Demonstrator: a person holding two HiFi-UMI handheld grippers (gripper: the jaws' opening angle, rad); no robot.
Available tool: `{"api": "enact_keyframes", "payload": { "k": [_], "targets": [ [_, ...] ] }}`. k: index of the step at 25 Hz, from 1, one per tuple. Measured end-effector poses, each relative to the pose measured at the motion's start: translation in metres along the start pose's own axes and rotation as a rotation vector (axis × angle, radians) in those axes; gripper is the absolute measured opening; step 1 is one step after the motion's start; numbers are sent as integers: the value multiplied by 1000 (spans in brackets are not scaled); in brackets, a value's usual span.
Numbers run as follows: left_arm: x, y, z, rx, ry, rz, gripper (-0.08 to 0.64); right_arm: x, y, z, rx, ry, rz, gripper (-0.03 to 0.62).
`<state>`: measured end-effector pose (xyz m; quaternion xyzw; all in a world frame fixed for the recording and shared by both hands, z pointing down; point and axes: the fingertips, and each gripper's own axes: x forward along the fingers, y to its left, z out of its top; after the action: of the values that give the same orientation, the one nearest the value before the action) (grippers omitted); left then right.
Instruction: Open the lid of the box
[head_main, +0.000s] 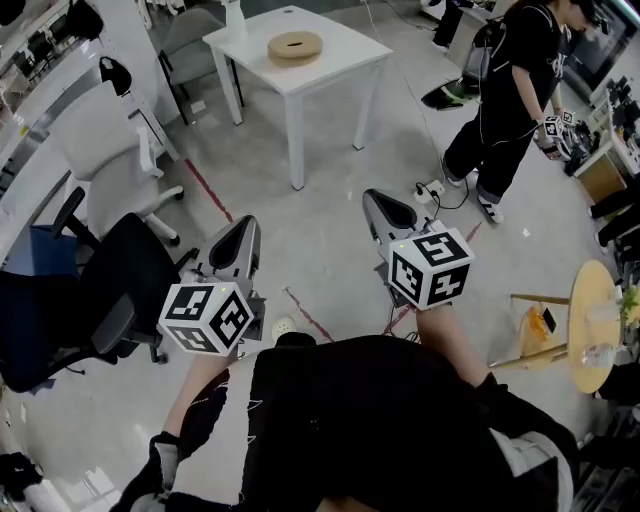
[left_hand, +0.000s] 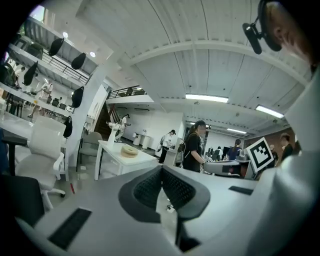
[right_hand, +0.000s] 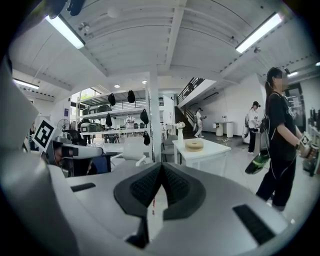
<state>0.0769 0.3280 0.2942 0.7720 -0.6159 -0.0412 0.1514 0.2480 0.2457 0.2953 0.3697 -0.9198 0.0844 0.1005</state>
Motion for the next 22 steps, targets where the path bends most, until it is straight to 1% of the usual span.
{"api": "enact_keyframes", "payload": {
  "k": [4,8,13,17,19,22],
  "targets": [
    [22,25,13,-10,13,-10,11,28,-5,10,34,-3,-9,5],
    [44,53,35,3,18,-33,11,63,-4,29,33,-6,-21,5],
    [65,85,61,19,-5,-80,11,102,-1,48,43,-25,-58,5],
    [76,114,71,21,2,-99,11,127,4,50,57,-13,-101,5],
    [80,126,72,22,7,-110,11,137,10,46,62,-4,-99,5],
    [84,136,63,25,28,-124,11,149,17,33,85,16,-89,5]
  ]
}}
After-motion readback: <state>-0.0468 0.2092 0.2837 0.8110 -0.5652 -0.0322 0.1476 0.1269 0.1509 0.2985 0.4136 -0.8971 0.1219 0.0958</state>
